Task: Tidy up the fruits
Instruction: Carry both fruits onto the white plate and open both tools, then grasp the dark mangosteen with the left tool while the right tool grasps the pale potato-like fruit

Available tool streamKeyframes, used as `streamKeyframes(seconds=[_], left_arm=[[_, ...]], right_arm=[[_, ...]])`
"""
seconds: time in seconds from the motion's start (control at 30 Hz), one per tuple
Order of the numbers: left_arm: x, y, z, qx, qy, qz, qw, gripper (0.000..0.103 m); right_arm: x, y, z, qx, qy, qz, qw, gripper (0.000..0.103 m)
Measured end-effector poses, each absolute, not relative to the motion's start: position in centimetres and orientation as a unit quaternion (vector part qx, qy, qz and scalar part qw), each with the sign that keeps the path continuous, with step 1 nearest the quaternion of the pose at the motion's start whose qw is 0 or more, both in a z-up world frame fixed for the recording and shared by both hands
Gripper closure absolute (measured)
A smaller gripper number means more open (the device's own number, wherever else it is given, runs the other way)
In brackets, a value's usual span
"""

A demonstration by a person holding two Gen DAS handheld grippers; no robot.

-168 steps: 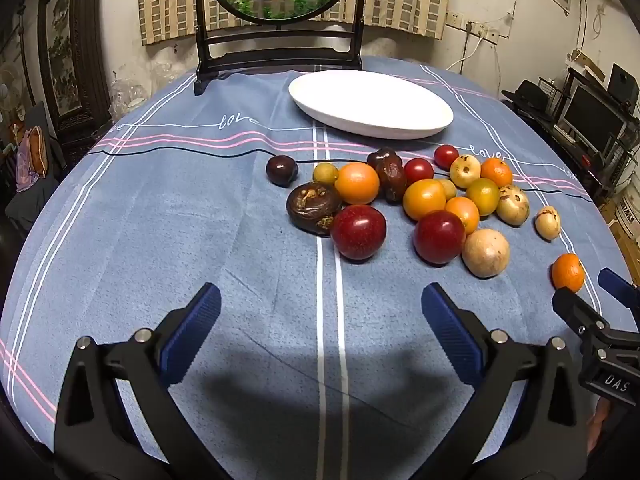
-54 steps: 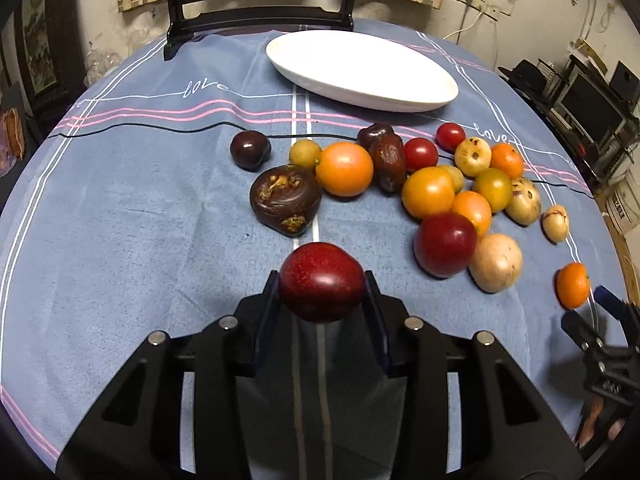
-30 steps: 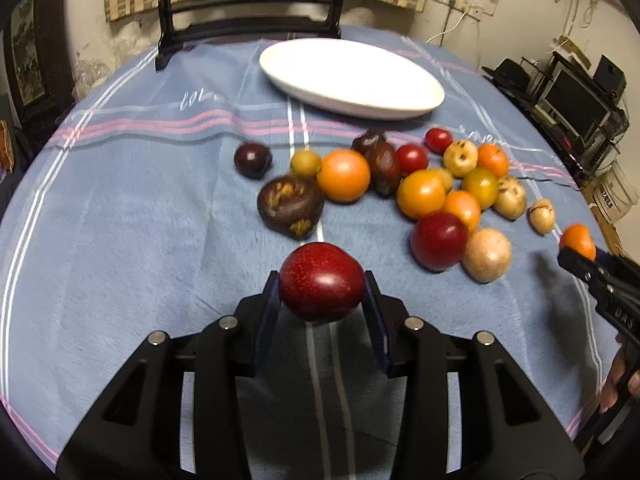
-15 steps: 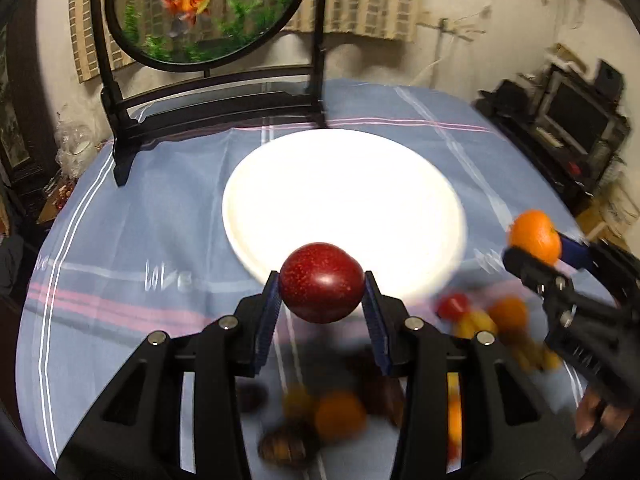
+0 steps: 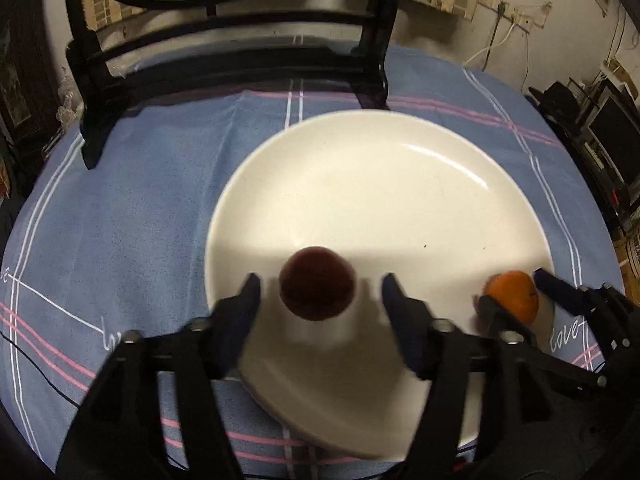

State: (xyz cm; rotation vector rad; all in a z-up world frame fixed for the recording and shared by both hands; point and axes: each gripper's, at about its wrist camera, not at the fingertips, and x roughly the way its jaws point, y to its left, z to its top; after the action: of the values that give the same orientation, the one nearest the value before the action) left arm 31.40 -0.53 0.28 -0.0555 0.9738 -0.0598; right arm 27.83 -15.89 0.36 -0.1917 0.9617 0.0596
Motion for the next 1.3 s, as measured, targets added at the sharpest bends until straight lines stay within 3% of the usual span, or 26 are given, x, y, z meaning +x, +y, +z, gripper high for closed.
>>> streamKeyframes(seconds=[0.47,0.8,0.97,1.3], left_arm=[[17.6,1.9,6.6,0.008,0.370,-0.043,0.928,0.011],[10.0,2.6,2.3,-0.003,0.377,-0.040,0.926,0.010],[9.8,2.3,1.1,0.042,0.355,0.001,0.934,0.010],[9.7,3.4,0.7,0.014,0.374,-0.042,0.926,0.009]], right_arm=[[13.6,-23.1,5.3,0.021,0.394,0.099,0.914,0.037],[4.5,-24.5,1.5,0.030,0.413,0.111,0.903,0.037],[3.2,-23.4,0.6,0.026,0.427,0.137,0.894,0.037],[3.3,-19.8,-0.9,-0.054,0.446,0.154,0.880,0.037]])
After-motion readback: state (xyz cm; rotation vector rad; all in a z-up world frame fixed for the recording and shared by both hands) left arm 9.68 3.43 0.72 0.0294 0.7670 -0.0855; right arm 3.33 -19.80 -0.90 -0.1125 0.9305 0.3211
